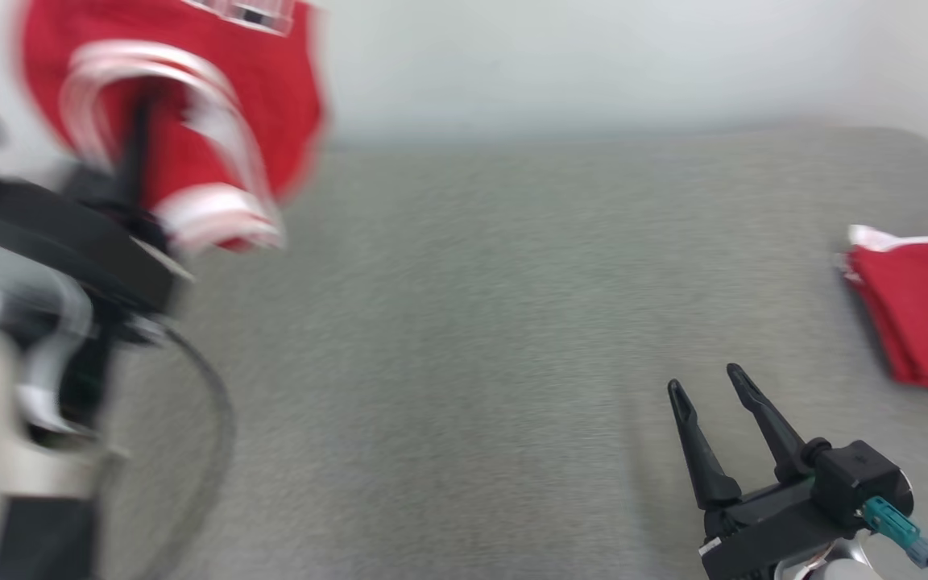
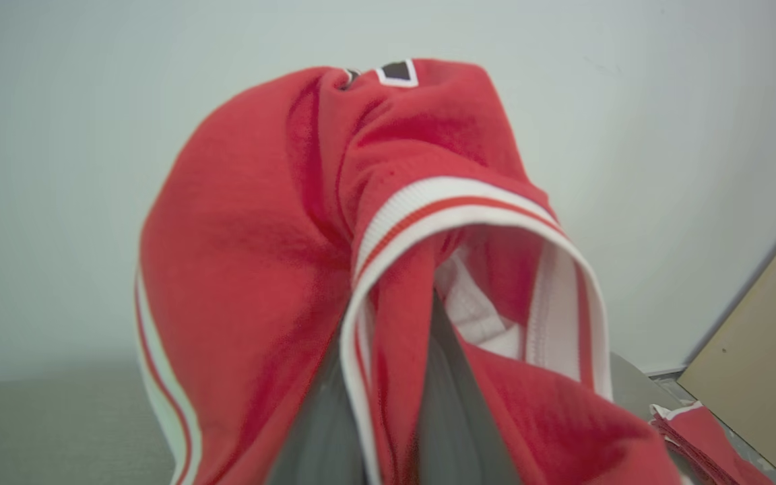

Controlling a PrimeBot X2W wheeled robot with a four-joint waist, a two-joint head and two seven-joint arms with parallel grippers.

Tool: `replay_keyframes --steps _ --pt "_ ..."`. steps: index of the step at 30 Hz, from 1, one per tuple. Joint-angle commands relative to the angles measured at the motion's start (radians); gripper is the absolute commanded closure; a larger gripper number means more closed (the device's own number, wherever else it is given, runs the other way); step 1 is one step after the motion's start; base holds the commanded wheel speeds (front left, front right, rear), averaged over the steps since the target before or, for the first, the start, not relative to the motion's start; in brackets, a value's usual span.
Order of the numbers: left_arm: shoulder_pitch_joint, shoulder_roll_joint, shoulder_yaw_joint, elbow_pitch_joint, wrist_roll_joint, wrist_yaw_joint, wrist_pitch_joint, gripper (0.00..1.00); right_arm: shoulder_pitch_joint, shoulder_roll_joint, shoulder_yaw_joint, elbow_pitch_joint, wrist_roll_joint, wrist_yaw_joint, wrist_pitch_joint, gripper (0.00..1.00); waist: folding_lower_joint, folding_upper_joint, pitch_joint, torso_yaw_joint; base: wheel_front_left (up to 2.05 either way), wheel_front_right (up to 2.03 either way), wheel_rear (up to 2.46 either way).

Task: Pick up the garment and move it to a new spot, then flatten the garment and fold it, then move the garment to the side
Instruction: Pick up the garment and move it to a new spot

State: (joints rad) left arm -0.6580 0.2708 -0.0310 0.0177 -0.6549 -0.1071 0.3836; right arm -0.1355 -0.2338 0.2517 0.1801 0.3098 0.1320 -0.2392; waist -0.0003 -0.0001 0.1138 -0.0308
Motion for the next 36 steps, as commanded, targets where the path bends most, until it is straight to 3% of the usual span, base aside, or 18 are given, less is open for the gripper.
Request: replay_keyframes --steps 1,12,19,27,28,30,36 --pt "0.044 -0.031 -0.026 -0.015 -0.001 -0.006 -0.02 1.0 0.02 0.001 -0.005 -0.008 0.003 -0.003 -0.002 0.0 0.0003 0.0001 -0.081 -0.119 0.0 0.0 0.0" --pt "0.215 -0.172 -0.156 0.055 -0.001 -0.007 -0.136 1.0 0.066 -0.008 -0.043 -0.056 -0.012 -0.003 0.032 0.0 0.0003 0.0001 -0.066 -0.278 0.0 0.0 0.0" --pt "0.276 -0.195 -0.227 0.173 0.052 0.009 -0.216 1.0 0.082 0.008 -0.03 -0.063 -0.01 -0.003 0.041 0.0 0.0003 0.0001 -0.047 -0.343 0.0 0.0 0.0" --pt "0.244 -0.191 -0.334 0.417 0.209 0.02 -0.376 1.0 0.071 0.015 0.001 -0.049 -0.001 -0.003 0.042 0.0 0.0003 0.0001 -0.038 -0.377 0.0 0.0 0.0" --pt "0.237 -0.19 -0.345 0.449 0.228 0.021 -0.398 0.87 0.068 0.015 0.005 -0.047 0.0 -0.003 0.043 0.0 0.0003 0.0001 -0.038 -0.378 0.0 0.0 0.0" --pt "0.226 -0.191 -0.356 0.513 0.253 0.03 -0.44 0.0 0.065 0.013 0.008 -0.045 0.002 -0.003 0.043 0.0 0.0003 0.0001 -0.041 -0.376 0.0 0.0 0.0" --pt "0.215 -0.2 -0.366 0.63 0.255 0.033 -0.537 0.0 0.081 0.001 0.001 -0.041 0.007 -0.003 0.045 0.0 0.0003 0.0001 -0.058 -0.336 0.0 0.0 0.0"
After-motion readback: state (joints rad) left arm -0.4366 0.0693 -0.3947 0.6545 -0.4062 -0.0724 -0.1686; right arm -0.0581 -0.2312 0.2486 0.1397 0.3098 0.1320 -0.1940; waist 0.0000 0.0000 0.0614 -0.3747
